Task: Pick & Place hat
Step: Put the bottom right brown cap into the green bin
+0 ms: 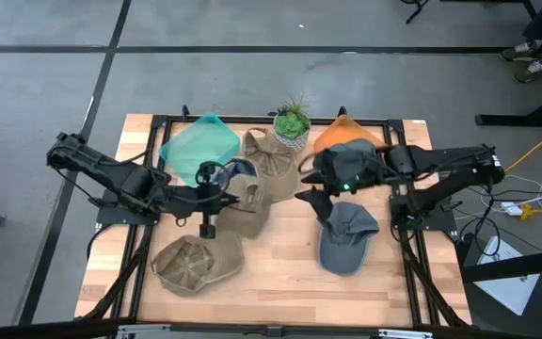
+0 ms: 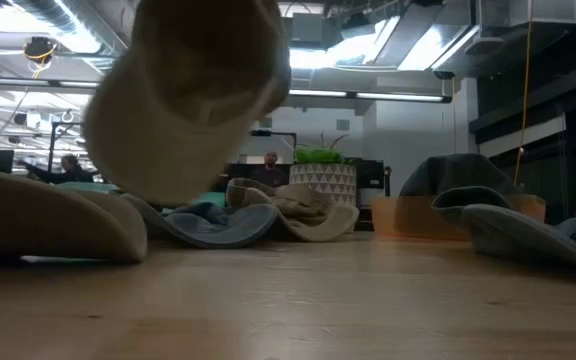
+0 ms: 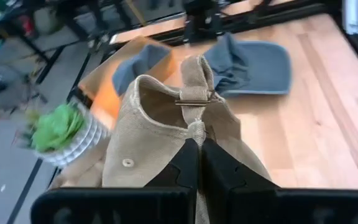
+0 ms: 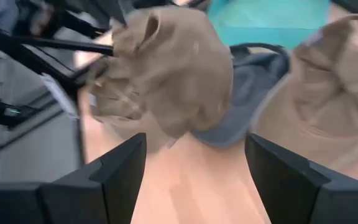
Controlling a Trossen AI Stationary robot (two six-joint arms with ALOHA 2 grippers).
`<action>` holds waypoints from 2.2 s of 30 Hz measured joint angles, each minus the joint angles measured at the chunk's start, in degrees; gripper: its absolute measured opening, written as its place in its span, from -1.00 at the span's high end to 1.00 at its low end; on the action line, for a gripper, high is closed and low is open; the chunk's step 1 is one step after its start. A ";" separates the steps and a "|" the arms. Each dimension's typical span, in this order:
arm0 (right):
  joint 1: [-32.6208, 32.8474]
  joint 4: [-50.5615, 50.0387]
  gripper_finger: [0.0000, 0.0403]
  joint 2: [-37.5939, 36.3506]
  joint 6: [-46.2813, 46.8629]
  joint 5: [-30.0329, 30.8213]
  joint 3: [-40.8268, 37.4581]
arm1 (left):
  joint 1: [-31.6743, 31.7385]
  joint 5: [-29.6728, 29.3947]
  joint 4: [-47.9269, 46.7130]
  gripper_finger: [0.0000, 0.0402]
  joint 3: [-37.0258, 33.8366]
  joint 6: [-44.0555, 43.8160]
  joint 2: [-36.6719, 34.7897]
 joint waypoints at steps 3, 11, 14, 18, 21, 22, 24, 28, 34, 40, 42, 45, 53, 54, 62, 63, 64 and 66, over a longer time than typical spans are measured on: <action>-3.05 3.34 -0.34 0.30 0.69 -4.18 0.00 | -1.19 1.61 -0.17 0.98 0.85 2.06 0.10; -10.54 5.35 -0.41 2.72 2.79 -16.49 0.00 | -3.52 2.24 -0.05 0.98 1.13 1.37 0.10; -12.11 8.42 -0.57 4.89 2.82 -23.50 0.00 | -4.06 2.19 -0.01 0.98 1.13 1.37 0.10; -13.52 11.62 -0.82 8.14 3.82 -29.83 0.00 | -4.74 2.12 -0.03 0.98 1.11 1.25 -0.02; -14.66 11.95 -0.95 9.52 2.50 -33.62 0.00 | -5.63 2.12 0.02 0.98 1.13 0.40 -0.12; -15.20 12.02 -0.97 9.84 2.40 -34.34 0.00 | -6.02 2.13 -0.01 0.98 1.10 0.28 -0.12; -16.60 12.08 -0.96 10.42 2.07 -36.57 0.00 | -6.92 1.77 0.10 0.98 1.13 0.19 -0.12; -19.38 15.73 -0.93 13.15 2.88 -43.95 0.00 | -8.33 -1.10 1.00 0.98 1.10 0.39 -0.12; -20.03 22.13 -0.93 20.13 5.95 -51.18 0.00 | -8.77 -3.07 4.67 0.98 1.10 4.86 -0.12; -20.12 32.02 -0.92 26.01 11.19 -59.84 0.00 | -9.09 -3.69 4.69 0.98 1.08 6.94 -0.65; -20.07 33.04 -0.92 27.29 12.65 -61.43 0.00 | -9.48 -4.65 4.75 0.98 1.08 7.97 -1.35; -20.07 33.92 -0.92 28.90 15.51 -64.50 0.00 | -10.57 -7.19 4.57 0.98 1.08 8.58 -2.11; -20.07 48.86 -0.92 30.80 26.80 -67.01 0.00 | -10.97 -9.31 4.10 0.98 1.08 9.39 -2.83; -20.07 51.21 -0.92 30.97 28.52 -66.97 0.00 | -10.82 -9.30 4.08 0.98 1.08 9.39 -2.83; -19.65 57.22 -0.70 31.32 33.10 -67.67 0.00 | -10.54 -12.29 3.81 0.98 1.08 12.41 -3.26; -19.57 57.38 -0.62 31.32 33.18 -67.81 0.00 | -10.54 -13.48 3.83 0.98 1.08 12.59 -3.53; -19.48 57.43 -0.54 31.32 33.18 -67.77 0.00 | -10.54 -14.96 3.86 0.98 1.08 12.54 -3.83; -19.35 57.53 -0.39 31.32 33.18 -67.48 0.00 | -10.52 -18.12 3.91 0.98 1.08 12.09 -4.28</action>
